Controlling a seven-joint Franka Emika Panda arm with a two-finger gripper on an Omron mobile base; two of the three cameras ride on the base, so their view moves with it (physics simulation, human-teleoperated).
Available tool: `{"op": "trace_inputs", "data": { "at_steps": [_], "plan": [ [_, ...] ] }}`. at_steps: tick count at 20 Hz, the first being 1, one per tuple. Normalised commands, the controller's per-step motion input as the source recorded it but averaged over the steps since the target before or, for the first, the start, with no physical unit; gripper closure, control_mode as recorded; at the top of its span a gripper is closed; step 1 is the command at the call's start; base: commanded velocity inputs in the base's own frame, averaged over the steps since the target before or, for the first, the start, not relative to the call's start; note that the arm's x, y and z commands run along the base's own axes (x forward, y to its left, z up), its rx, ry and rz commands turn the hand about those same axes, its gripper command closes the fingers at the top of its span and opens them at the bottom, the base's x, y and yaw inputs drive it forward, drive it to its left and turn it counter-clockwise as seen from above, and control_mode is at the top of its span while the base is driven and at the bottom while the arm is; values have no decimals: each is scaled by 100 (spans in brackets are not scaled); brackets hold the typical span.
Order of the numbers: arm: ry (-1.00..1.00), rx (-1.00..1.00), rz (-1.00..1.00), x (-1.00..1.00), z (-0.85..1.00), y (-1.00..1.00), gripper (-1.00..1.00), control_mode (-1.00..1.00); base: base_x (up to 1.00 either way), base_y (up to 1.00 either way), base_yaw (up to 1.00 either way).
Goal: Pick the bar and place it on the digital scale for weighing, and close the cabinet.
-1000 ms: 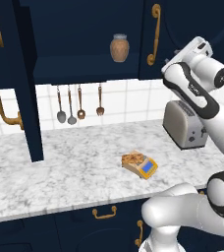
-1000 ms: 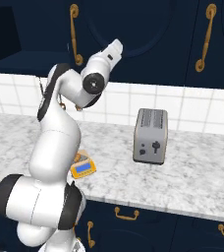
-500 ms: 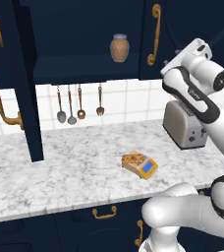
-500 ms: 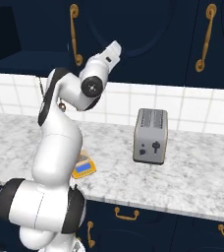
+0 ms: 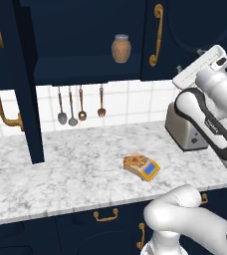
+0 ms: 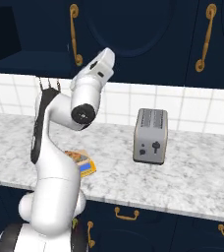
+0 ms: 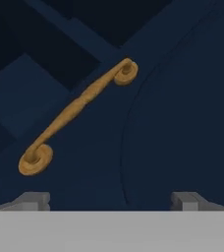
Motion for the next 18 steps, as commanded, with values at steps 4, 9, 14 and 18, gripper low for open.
{"op": "trace_inputs", "data": {
  "at_steps": [4, 9, 14, 18],
  "plan": [
    [-14, -17, 13, -86, 24, -21, -100, -100, 0, 0, 0],
    [15, -17, 12, -92, 32, -3, -100, -100, 0, 0, 0],
    [17, 5, 11, -88, 17, 53, -100, -100, 0, 0, 0],
    [-18, 23, 7, -54, -27, 100, -100, -100, 0, 0, 0]
  ]
}}
